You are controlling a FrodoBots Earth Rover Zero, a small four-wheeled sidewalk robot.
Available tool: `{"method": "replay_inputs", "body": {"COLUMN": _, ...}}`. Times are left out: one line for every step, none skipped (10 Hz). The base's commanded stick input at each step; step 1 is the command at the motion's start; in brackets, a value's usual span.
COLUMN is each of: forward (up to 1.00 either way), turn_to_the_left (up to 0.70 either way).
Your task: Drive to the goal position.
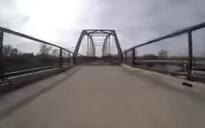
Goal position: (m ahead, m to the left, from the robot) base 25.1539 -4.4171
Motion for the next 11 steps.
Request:
{"method": "replay_inputs", "body": {"forward": 1.0, "turn_to_the_left": -0.01}}
{"method": "replay_inputs", "body": {"forward": 1.0, "turn_to_the_left": -0.13}}
{"method": "replay_inputs", "body": {"forward": 1.0, "turn_to_the_left": -0.28}}
{"method": "replay_inputs", "body": {"forward": 1.0, "turn_to_the_left": -0.3}}
{"method": "replay_inputs", "body": {"forward": 1.0, "turn_to_the_left": -0.13}}
{"method": "replay_inputs", "body": {"forward": 1.0, "turn_to_the_left": 0.0}}
{"method": "replay_inputs", "body": {"forward": 1.0, "turn_to_the_left": 0.0}}
{"method": "replay_inputs", "body": {"forward": 1.0, "turn_to_the_left": 0.0}}
{"method": "replay_inputs", "body": {"forward": 1.0, "turn_to_the_left": 0.0}}
{"method": "replay_inputs", "body": {"forward": 1.0, "turn_to_the_left": 0.0}}
{"method": "replay_inputs", "body": {"forward": 1.0, "turn_to_the_left": 0.0}}
